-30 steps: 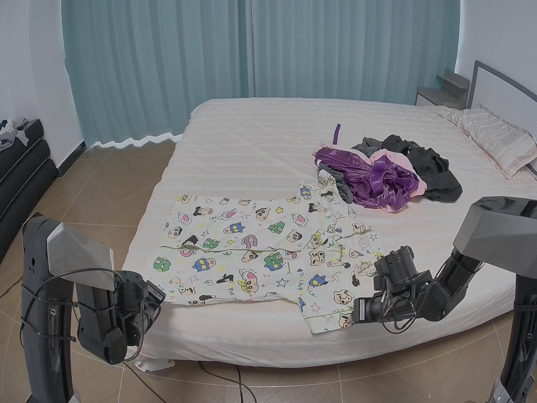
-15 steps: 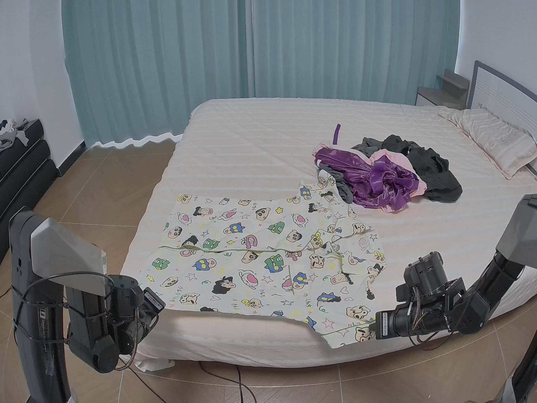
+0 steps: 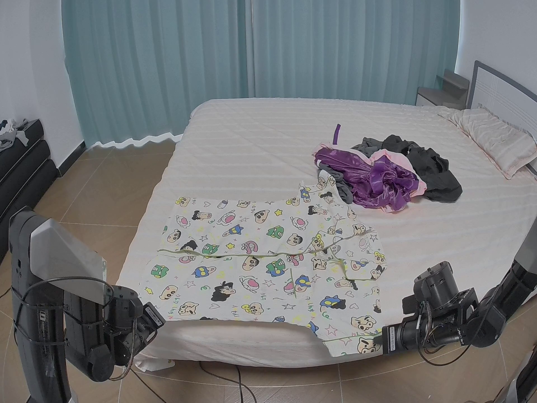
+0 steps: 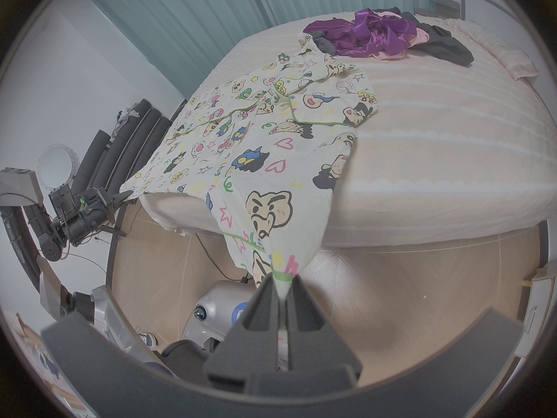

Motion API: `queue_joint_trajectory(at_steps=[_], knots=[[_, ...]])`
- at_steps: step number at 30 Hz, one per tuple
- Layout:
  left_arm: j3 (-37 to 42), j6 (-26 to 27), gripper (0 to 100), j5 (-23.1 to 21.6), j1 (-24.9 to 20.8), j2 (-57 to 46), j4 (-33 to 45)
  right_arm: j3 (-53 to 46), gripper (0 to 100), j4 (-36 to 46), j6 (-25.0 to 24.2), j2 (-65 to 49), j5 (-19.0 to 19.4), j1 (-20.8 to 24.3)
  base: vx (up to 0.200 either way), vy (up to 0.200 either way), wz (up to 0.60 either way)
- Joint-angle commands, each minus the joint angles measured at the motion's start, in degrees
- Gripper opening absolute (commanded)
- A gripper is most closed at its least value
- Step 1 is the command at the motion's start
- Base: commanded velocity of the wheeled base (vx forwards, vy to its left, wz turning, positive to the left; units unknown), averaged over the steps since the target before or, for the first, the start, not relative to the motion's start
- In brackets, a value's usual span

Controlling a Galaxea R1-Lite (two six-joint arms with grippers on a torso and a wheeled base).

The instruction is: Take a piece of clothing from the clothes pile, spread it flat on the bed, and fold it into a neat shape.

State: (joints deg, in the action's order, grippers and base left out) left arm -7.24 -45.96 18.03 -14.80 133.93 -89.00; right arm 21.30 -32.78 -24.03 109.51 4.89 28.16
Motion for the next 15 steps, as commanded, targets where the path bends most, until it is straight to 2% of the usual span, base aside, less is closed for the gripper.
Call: queue_joint_trajectory(at_steps=[1,15], knots=[[1.35,0.43,0,0.08,-0.32,0.02,-1.0,-1.52,0,0.0,0.03,-1.93,0.03,0.58,0.0,0.0,0.0],[6.36,2.28,0,0.08,-2.25,-0.16,-1.0,-6.71,0,0.0,0.03,-5.71,0.03,3.92,0.0,0.0,0.0]])
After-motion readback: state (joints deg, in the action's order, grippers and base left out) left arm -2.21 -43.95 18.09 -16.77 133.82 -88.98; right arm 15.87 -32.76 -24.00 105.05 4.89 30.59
